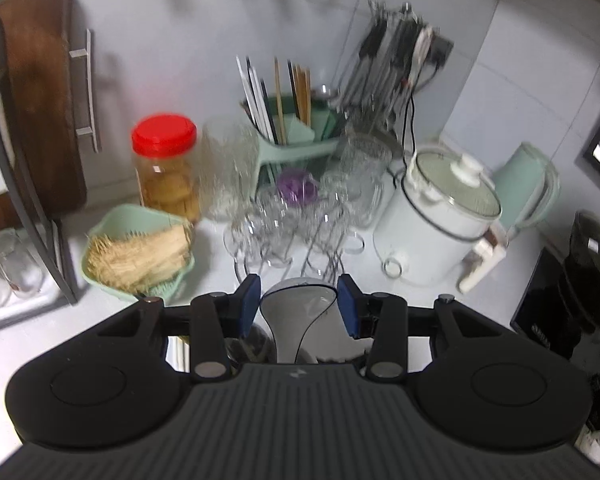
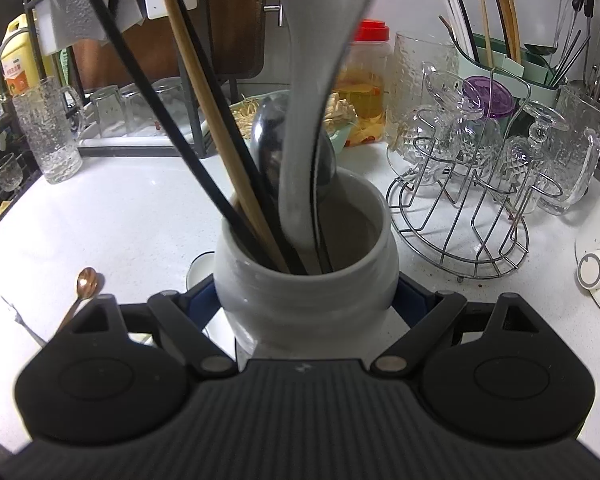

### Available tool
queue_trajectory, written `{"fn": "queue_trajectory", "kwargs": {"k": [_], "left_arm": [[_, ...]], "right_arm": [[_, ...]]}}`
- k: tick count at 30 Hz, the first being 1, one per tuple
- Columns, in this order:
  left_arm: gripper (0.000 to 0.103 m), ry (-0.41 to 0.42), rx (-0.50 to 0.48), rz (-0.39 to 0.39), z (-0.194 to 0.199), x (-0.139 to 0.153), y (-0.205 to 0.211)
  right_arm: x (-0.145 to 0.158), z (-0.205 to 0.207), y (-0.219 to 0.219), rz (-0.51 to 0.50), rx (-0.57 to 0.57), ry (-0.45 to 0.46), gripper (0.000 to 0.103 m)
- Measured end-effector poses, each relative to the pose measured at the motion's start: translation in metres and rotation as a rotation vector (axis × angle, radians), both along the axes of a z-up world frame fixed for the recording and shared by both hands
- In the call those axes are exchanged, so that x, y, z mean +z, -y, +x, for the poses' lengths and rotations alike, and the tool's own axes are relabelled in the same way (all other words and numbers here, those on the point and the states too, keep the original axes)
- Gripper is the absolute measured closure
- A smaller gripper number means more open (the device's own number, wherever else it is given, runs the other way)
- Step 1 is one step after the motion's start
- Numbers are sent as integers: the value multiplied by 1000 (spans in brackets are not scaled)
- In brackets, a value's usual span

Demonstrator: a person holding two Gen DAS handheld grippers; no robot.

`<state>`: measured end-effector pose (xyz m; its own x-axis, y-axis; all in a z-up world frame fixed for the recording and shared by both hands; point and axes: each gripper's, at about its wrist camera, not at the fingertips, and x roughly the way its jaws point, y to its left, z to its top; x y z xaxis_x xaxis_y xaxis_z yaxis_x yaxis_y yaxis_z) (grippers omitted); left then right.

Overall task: Organize utensils
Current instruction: 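Lower the white spoon into the mug and open the left gripper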

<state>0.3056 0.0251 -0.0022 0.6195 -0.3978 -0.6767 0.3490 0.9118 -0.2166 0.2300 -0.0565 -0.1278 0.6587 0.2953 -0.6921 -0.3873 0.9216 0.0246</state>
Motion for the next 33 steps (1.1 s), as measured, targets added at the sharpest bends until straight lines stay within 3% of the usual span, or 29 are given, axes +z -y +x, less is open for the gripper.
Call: {"fn": "queue_trajectory", "kwargs": {"k": [21, 33], "left_arm": [[56, -251, -102, 149, 28, -48, 32], [56, -285, -79, 150, 34, -56, 29]], "right_arm": [[-1, -3, -1, 7, -6, 15, 12], [-1, -4, -1, 7, -7, 18, 12]]}}
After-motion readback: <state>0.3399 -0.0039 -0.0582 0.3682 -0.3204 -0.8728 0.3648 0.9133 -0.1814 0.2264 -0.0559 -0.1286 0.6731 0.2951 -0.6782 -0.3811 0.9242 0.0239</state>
